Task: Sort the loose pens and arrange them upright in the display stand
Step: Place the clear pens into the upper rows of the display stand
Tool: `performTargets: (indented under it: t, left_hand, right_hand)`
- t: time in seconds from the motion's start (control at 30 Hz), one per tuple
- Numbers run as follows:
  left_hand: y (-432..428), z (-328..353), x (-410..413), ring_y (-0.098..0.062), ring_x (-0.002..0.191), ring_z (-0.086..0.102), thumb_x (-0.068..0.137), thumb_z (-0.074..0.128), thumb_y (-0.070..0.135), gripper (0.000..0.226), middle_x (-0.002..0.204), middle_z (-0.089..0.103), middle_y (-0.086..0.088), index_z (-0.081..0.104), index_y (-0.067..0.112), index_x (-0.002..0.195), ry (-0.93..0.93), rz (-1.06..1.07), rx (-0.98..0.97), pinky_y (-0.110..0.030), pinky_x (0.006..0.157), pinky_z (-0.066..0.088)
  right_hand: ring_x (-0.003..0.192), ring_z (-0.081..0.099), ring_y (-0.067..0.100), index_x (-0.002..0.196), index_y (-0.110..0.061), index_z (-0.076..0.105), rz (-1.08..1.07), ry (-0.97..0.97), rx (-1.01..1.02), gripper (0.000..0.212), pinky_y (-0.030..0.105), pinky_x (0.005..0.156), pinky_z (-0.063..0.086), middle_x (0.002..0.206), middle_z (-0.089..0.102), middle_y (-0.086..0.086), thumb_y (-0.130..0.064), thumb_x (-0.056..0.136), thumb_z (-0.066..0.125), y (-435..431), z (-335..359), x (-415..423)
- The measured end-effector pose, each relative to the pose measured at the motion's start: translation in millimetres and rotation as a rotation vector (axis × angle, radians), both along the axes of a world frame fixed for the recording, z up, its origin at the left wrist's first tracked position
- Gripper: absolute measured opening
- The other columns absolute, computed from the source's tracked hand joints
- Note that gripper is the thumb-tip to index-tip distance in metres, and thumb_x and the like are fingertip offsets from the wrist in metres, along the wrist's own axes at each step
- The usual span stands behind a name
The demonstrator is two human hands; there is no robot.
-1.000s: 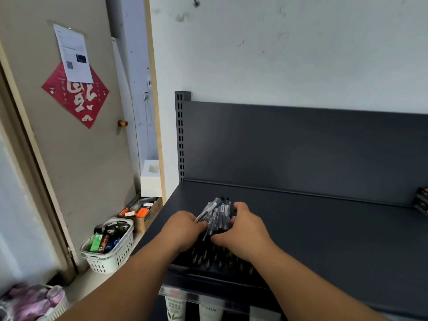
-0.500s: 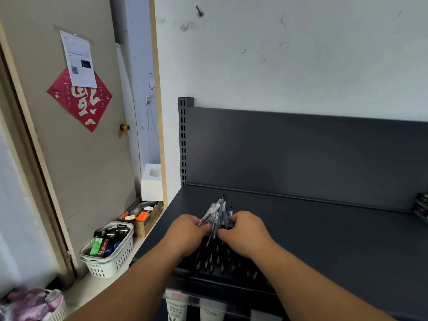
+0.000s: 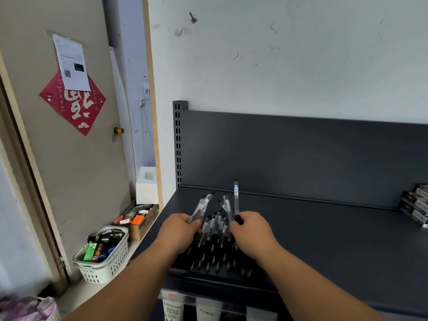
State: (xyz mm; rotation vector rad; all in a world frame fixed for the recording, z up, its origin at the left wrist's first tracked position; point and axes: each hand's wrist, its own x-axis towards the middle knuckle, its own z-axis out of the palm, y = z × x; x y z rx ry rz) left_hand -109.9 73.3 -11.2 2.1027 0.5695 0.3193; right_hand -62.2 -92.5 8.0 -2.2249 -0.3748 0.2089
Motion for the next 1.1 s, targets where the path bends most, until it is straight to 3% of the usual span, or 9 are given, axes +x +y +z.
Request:
performTargets:
  t: [0.13, 0.3, 0.47, 0.57, 0.77, 0.83, 0.9, 0.97, 1.1]
  left_hand:
    - [3, 2, 2, -0.017, 0.052, 0.048, 0.094, 0.057, 0.03, 0.03, 0.059, 0.055, -0.004, 0.072, 0.007, 0.081, 0.054, 0.017, 0.01, -0.026, 0.056, 0.038]
    - [6, 2, 5, -0.022, 0.061, 0.053, 0.093, 0.057, 0.029, 0.03, 0.071, 0.061, -0.009, 0.069, 0.004, 0.082, 0.091, 0.028, 0.048, -0.029, 0.064, 0.044]
    - [2, 4, 6, -0.026, 0.066, 0.055, 0.094, 0.056, 0.03, 0.032, 0.07, 0.058, -0.01, 0.063, 0.005, 0.075, 0.139, 0.053, 0.154, -0.028, 0.06, 0.038]
    - [0, 9, 4, -0.029, 0.081, 0.06, 0.095, 0.053, 0.032, 0.032, 0.085, 0.065, -0.014, 0.068, 0.004, 0.087, 0.203, 0.081, 0.292, -0.028, 0.066, 0.04]
    - [-41, 34, -13, -0.028, 0.071, 0.054, 0.096, 0.051, 0.028, 0.03, 0.071, 0.058, -0.009, 0.067, 0.005, 0.085, 0.056, 0.169, 0.369, -0.03, 0.064, 0.037]
    - [-83, 43, -16, -0.026, 0.063, 0.056, 0.096, 0.052, 0.027, 0.029, 0.068, 0.062, -0.01, 0.064, 0.008, 0.077, -0.062, 0.11, 0.227, -0.029, 0.057, 0.039]
    - [-139, 48, -17, -0.024, 0.066, 0.06, 0.096, 0.053, 0.023, 0.023, 0.077, 0.069, -0.011, 0.066, 0.007, 0.085, -0.165, -0.021, -0.134, -0.031, 0.063, 0.047]
    - [-198, 48, -19, -0.021, 0.074, 0.066, 0.099, 0.051, 0.021, 0.017, 0.085, 0.072, -0.007, 0.062, 0.008, 0.097, -0.185, -0.148, -0.393, -0.035, 0.073, 0.05]
    - [-310, 44, -28, -0.016, 0.067, 0.061, 0.097, 0.054, 0.016, 0.013, 0.076, 0.065, -0.004, 0.06, 0.006, 0.103, -0.173, -0.295, -0.756, -0.031, 0.071, 0.052]
  right_hand:
    - [0.059, 0.042, 0.019, 0.076, -0.01, 0.05, -0.023, 0.068, 0.17, 0.019, 0.03, 0.056, 0.038, 0.069, 0.049, 0.006, -0.016, 0.094, 0.048, -7, 3, -6]
    - [0.062, 0.043, 0.019, 0.082, -0.007, 0.058, -0.023, 0.108, 0.261, 0.017, 0.03, 0.056, 0.038, 0.073, 0.051, 0.008, -0.015, 0.094, 0.05, -21, 6, -15]
    - [0.057, 0.044, 0.011, 0.08, -0.01, 0.061, -0.029, 0.108, 0.286, 0.021, 0.016, 0.048, 0.037, 0.071, 0.054, 0.002, -0.016, 0.096, 0.05, -46, 14, -23]
    - [0.057, 0.045, 0.011, 0.093, -0.002, 0.065, -0.043, 0.114, 0.303, 0.022, 0.02, 0.05, 0.038, 0.075, 0.058, 0.004, -0.017, 0.096, 0.049, -64, 16, -27]
    - [0.071, 0.055, 0.012, 0.097, -0.011, 0.067, -0.064, 0.092, 0.32, 0.019, 0.019, 0.059, 0.045, 0.096, 0.07, 0.009, -0.019, 0.097, 0.049, -120, 21, -42]
    - [0.078, 0.058, 0.012, 0.089, -0.019, 0.064, -0.071, 0.072, 0.343, 0.016, 0.021, 0.065, 0.048, 0.1, 0.07, 0.007, -0.02, 0.097, 0.05, -143, 23, -48]
    - [0.076, 0.058, 0.01, 0.089, -0.026, 0.064, -0.078, 0.045, 0.387, 0.017, 0.02, 0.065, 0.048, 0.096, 0.071, 0.004, -0.02, 0.097, 0.051, -172, 26, -56]
    - [0.066, 0.055, 0.007, 0.093, -0.029, 0.066, -0.087, 0.005, 0.415, 0.017, 0.018, 0.059, 0.046, 0.088, 0.07, 0.0, -0.02, 0.096, 0.052, -206, 28, -65]
    - [0.059, 0.053, 0.007, 0.092, -0.037, 0.065, -0.143, -0.096, 0.399, 0.021, 0.021, 0.056, 0.045, 0.083, 0.071, 0.002, -0.02, 0.095, 0.053, -287, 30, -87]
